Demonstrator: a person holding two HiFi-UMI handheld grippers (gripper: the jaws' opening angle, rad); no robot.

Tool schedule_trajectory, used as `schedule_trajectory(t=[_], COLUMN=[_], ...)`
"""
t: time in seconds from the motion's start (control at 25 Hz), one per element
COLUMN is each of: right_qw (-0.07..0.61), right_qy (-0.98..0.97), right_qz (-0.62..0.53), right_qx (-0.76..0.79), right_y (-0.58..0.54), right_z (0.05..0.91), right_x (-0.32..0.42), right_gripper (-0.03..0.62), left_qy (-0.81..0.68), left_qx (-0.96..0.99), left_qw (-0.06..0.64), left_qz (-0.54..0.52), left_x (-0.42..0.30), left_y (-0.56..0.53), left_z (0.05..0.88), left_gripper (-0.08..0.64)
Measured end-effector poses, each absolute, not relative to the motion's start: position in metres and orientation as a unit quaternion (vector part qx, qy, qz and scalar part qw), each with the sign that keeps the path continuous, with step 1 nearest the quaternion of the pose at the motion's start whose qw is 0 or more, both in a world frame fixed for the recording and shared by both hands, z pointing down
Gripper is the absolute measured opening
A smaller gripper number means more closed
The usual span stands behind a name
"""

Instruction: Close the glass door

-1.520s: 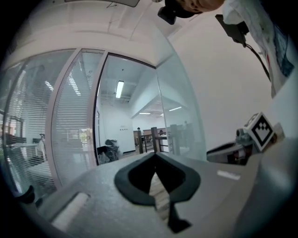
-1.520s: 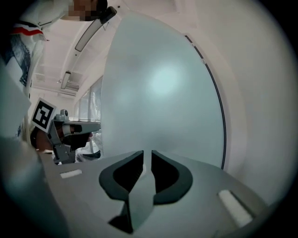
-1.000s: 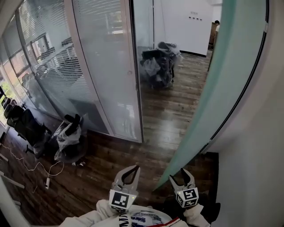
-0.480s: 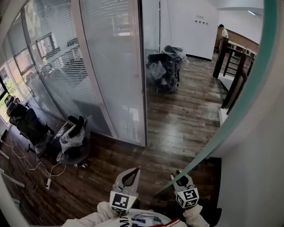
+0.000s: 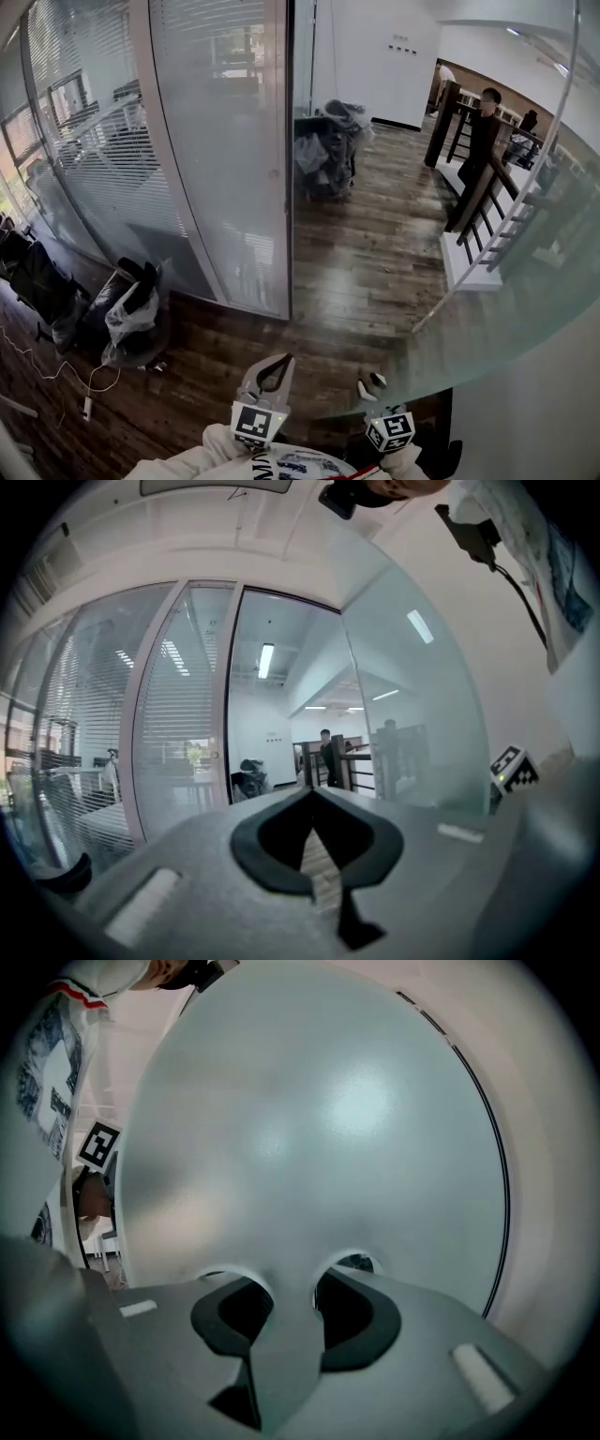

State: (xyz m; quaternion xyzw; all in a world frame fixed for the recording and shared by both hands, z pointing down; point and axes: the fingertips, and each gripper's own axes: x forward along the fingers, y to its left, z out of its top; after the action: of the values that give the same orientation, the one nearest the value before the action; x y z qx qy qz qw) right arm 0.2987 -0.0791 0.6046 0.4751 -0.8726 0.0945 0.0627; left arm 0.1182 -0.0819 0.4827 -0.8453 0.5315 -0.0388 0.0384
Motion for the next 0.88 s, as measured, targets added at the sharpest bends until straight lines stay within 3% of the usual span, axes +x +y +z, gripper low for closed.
schedule_trajectory(t=[0.48,0.88], right_qw=[0.096,0.080], right_qy=[-0.858,-0.838], right_qz=[0.093,0.092], right_qx=[0.497,0.531], right_y=[-0.126,-0.182], right_z=[0.607,0.605], right_x=[0.261,0.227], right_gripper=[0.123,0.123], left_qy=[0.509,0.500], left_qx=[-0.859,-0.865], left_qw=[0.037,0.028], left_qz=[-0.038,-0.036], left_x=[0.060,0.005], left_y=[-0.140,-0.176], left_z=[0.484,0.488], left_gripper=[0.003,0.003])
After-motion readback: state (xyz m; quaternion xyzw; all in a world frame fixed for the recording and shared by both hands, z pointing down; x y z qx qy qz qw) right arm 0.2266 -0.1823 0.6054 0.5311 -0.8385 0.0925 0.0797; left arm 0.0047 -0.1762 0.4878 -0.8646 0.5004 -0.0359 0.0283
